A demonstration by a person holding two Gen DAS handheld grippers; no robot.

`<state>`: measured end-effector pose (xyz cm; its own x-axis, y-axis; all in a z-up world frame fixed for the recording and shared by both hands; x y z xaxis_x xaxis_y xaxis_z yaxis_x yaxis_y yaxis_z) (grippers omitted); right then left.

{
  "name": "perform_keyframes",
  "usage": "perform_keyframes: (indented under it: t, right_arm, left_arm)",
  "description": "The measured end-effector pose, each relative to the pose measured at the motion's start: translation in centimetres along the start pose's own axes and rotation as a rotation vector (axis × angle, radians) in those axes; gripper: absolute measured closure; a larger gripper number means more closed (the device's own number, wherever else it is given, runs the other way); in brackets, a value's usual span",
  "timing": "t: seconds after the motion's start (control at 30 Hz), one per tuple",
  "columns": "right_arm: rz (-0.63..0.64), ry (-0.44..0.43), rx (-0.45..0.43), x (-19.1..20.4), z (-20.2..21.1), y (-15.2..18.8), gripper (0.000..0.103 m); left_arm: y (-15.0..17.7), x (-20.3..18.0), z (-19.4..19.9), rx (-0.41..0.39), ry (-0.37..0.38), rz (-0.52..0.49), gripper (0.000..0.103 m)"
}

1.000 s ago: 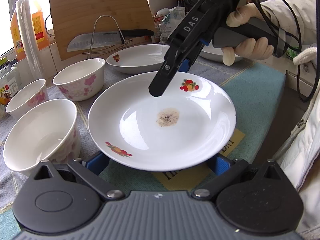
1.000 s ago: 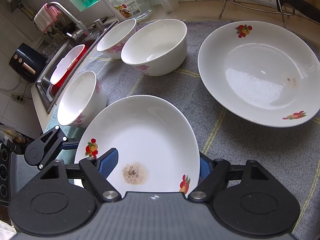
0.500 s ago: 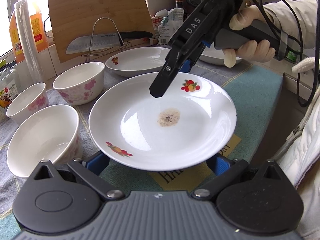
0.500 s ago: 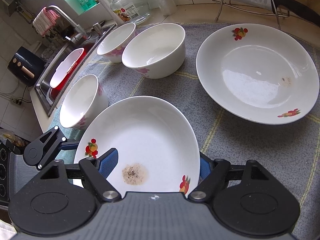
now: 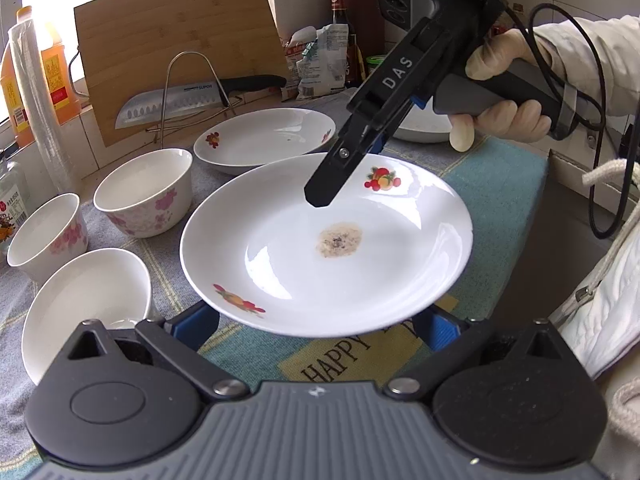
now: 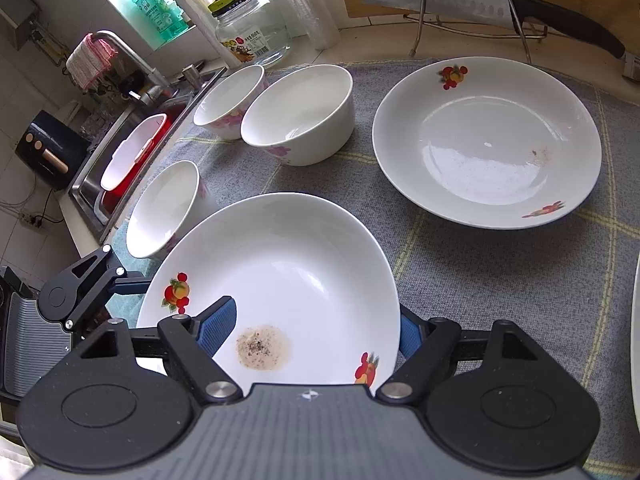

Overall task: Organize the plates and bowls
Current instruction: 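Lift the brown-stained plate with the right tool and carry it across the towel, then carry the stained plate with the right tool toward the plate by the green jar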

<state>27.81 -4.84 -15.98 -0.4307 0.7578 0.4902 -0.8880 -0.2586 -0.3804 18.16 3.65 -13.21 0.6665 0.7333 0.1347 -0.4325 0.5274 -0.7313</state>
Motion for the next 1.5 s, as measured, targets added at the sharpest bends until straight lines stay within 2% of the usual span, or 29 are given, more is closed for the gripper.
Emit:
perform_keyframes:
  t: [0.2,0.6,1.23,1.5]
  right_arm:
    - [-0.003,-0.011,-0.020,-1.1,1.9,-0.1,0.018]
    - [0.010,0.020,-0.059,-3.7,5.1,0.0,0.018]
    - [-0.051,0.065,-0.128,-8.3,9.2,0.4,0.018]
    - [-0.089,0.102,-0.162,-11.1,11.4,0.7,0.018]
  left_arm:
    - [-1.6,-0.7,-0.4,-0.005,-0.019,-0.024,0.001]
    - [-4.2,-2.8,-2.3,-0.018,-0.004,-0.059,0.001]
    - [-8.0,-3.6,-5.6,-0.040,0.057,-0.141,0.001]
    - [-10.2,-5.8,-7.7,-0.058,0.104,-0.180,0.001]
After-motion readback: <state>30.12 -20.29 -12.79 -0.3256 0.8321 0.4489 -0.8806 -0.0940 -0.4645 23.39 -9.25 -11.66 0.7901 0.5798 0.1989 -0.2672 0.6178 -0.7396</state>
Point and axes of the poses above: each gripper's, at about its wrist camera, not at the fingertips, and z roughly against the way its jaws point, x to its left, y to its underside, the point moved 10 cm from there along -z, roughly the way its jaws point, and after that the axes turned 5 degrees about -z, right-handed, at the moved point
